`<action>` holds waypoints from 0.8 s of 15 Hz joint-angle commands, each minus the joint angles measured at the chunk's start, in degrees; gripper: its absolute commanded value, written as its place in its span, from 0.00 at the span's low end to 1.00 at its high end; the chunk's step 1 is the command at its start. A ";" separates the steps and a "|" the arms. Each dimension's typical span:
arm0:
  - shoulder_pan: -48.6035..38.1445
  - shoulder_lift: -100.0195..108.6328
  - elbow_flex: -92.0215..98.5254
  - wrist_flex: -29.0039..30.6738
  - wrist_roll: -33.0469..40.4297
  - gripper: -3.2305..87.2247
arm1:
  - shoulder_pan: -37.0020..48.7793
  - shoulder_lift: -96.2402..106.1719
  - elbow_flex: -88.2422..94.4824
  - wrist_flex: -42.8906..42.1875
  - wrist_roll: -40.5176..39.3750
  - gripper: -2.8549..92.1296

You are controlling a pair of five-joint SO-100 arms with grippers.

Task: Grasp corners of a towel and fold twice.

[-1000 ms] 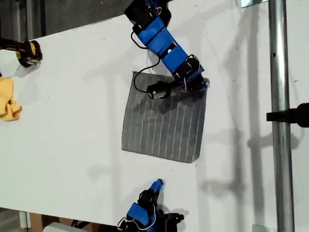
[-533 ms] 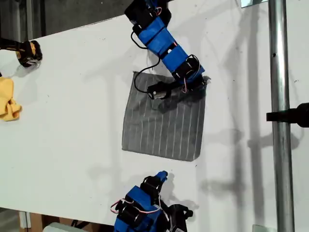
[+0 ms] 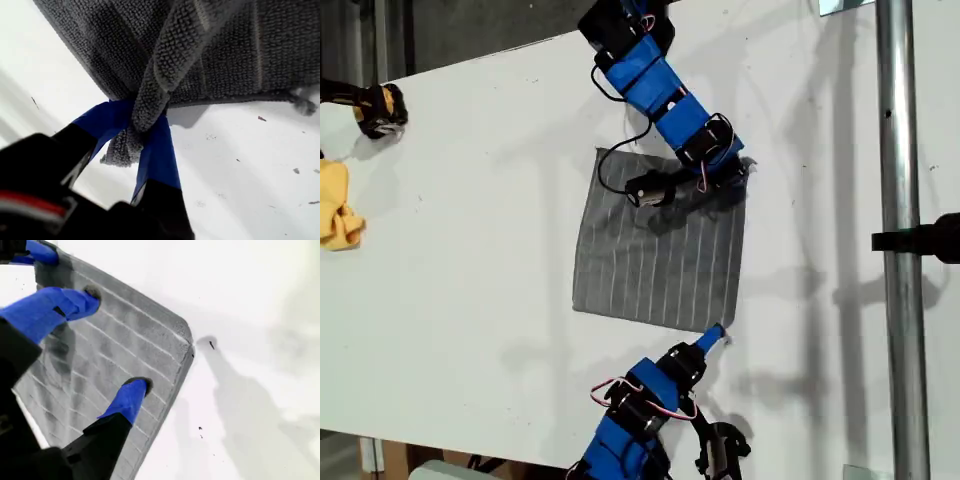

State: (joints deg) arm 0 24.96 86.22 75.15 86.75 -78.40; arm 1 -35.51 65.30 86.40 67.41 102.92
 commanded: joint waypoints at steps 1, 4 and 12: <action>-1.67 -0.62 -1.05 0.70 6.33 0.46 | 0.35 2.90 -0.09 -0.26 -0.70 0.03; -5.89 -5.62 0.35 -0.26 14.06 0.46 | 0.62 3.16 -0.35 -0.44 -0.70 0.03; -4.57 -13.45 -0.44 -10.37 9.49 0.41 | 0.88 3.60 -0.18 -0.35 -0.53 0.03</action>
State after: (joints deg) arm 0 19.07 72.86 75.85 79.54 -67.15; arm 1 -35.24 65.39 86.40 66.97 102.92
